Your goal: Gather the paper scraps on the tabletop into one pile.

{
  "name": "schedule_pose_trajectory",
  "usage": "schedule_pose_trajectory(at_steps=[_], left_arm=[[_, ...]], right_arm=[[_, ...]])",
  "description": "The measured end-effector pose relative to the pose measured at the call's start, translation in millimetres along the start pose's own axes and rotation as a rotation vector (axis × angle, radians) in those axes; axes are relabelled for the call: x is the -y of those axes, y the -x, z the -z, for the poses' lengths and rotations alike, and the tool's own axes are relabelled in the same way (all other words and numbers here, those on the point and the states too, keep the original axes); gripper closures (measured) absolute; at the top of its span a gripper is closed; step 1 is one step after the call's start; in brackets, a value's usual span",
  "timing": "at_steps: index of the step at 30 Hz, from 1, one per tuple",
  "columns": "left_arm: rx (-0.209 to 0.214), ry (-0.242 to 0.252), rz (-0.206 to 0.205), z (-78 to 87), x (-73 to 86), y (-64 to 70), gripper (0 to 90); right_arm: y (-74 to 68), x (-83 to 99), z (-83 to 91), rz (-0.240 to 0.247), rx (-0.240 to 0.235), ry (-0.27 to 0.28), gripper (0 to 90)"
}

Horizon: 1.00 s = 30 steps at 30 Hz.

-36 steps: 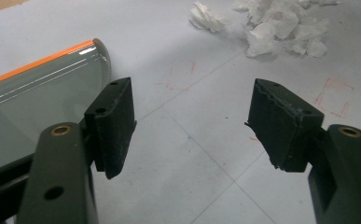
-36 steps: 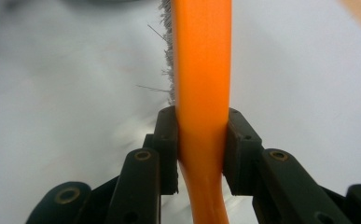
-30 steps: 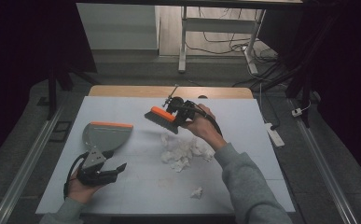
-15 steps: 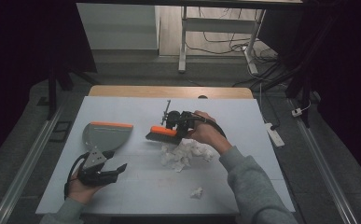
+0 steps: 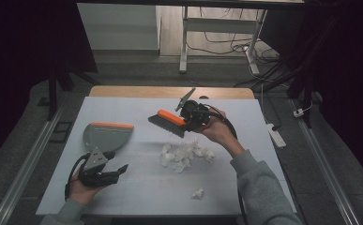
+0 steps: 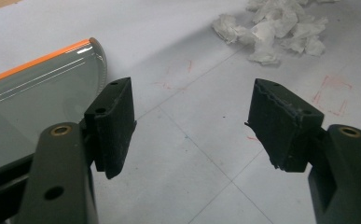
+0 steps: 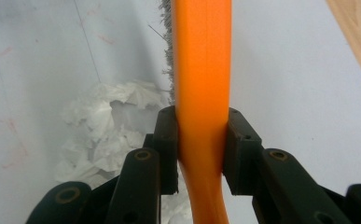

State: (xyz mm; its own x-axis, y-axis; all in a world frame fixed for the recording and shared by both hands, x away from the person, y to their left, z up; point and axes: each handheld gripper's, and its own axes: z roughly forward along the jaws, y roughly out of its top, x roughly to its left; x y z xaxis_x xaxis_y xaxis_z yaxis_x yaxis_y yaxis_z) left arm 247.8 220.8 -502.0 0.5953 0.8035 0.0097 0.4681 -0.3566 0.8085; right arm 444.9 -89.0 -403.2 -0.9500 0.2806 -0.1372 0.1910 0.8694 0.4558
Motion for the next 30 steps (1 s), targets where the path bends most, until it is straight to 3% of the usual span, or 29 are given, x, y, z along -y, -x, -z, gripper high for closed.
schedule_pose_trajectory(at_steps=[5,11,13,14,17,21,24,26,27,30], left_arm=[[0.002,-0.001,0.0,0.4,0.3,-0.3,32.7],[0.0,-0.003,0.0,-0.5,-0.1,0.6,32.7],[0.001,-0.004,-0.001,-0.7,-0.3,0.7,32.7],[0.001,-0.005,-0.001,-1.0,-0.4,0.9,32.8],[-0.001,-0.01,-0.005,-2.0,-0.7,0.9,32.8],[0.001,-0.012,-0.004,-2.7,-1.0,1.1,32.7],[0.0,-0.014,-0.004,-3.2,-1.1,1.1,32.7],[0.0,-0.013,-0.005,-3.5,-1.2,1.3,32.7],[-0.001,-0.013,-0.005,-3.6,-1.3,1.5,32.7],[-0.001,-0.013,-0.004,-3.5,-1.2,1.2,32.7]], right_arm=[[-9.4,16.0,20.7,-0.005,-0.051,0.049,70.2],[-36.3,51.5,43.1,0.019,-0.152,0.056,70.2],[-48.6,65.9,47.2,0.021,-0.197,0.038,70.2],[-54.1,72.6,48.0,0.045,-0.208,0.029,70.1],[-74.3,91.2,50.8,0.06,-0.244,-0.02,70.1],[-102.6,108.2,45.3,0.1,-0.297,-0.11,70.2],[-119.9,113.4,33.4,0.152,-0.306,-0.177,70.1],[-125.4,112.6,27.1,0.173,-0.272,-0.203,70.2],[-126.2,110.8,26.7,0.158,-0.263,-0.21,70.1],[-120.2,102.5,22.0,0.184,-0.218,-0.204,70.1]])
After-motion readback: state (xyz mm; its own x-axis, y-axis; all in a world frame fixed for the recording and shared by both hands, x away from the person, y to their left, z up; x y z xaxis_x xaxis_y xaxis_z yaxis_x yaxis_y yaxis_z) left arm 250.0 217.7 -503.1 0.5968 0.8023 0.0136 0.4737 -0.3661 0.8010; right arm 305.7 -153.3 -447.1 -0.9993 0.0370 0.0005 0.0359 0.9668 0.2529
